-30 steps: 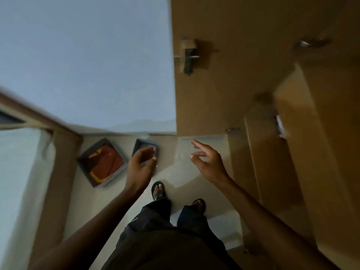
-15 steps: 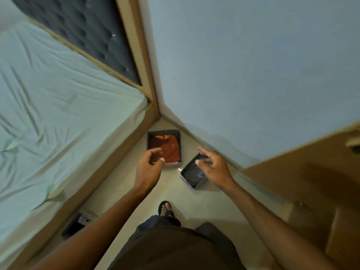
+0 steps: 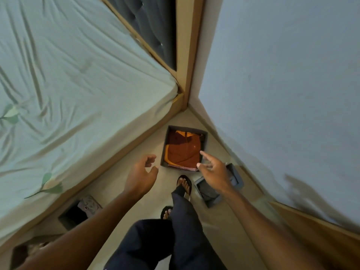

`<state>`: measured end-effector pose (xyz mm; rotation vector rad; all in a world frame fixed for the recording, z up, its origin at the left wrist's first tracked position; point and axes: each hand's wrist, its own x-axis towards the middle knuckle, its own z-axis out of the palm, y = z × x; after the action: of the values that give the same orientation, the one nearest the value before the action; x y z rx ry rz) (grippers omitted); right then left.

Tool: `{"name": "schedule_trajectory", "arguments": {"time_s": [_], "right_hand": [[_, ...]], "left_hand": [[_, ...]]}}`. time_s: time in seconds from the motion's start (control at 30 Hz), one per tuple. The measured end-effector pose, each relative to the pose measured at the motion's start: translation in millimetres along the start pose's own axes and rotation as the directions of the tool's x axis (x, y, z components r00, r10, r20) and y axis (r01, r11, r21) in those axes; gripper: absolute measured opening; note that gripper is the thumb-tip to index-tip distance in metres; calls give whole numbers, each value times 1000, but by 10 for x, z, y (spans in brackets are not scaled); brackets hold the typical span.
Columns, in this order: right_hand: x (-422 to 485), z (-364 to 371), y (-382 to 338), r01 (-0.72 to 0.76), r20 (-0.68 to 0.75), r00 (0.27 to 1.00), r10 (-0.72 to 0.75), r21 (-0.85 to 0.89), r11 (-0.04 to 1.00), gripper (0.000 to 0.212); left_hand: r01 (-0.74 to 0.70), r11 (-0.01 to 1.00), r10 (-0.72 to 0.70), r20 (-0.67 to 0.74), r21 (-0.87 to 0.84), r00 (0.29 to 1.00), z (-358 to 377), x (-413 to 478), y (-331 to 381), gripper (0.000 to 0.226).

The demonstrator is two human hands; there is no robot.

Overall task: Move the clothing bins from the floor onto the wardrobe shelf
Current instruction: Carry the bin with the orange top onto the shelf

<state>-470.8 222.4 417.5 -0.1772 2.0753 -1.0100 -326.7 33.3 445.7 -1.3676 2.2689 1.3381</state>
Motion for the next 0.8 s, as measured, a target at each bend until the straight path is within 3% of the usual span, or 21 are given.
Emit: {"name": "schedule_trajectory", "arguments": {"time_s": [0.2,0.43,0.57,0.7,0.8], "right_hand": [[1421,469,911,-141,60,987,149,-117,983,59],[2781,1043,2349,-216,-44,976,215,-370,904,60],[3289,1206,2940,-284,-119,959,258,-444,850,63],[3628,1340,3273,-312,-121,950,288,-383,869,50],[3704,1396,3337,-288,-168,956,239,-403,869,45]], "left_hand": [[-33,967,-7,154,254,988,793,1368,-543,42],[-71,889,-69,285,452,956,1960,2899,-1613,46],[-8,885,-168,336,465,927,2377,3569,-2163,51],[57,914,-222,378,401,899,2649,3985,-2536,47],[-33,913,-129,364,406,923,2672,4019,-2556,44]]}}
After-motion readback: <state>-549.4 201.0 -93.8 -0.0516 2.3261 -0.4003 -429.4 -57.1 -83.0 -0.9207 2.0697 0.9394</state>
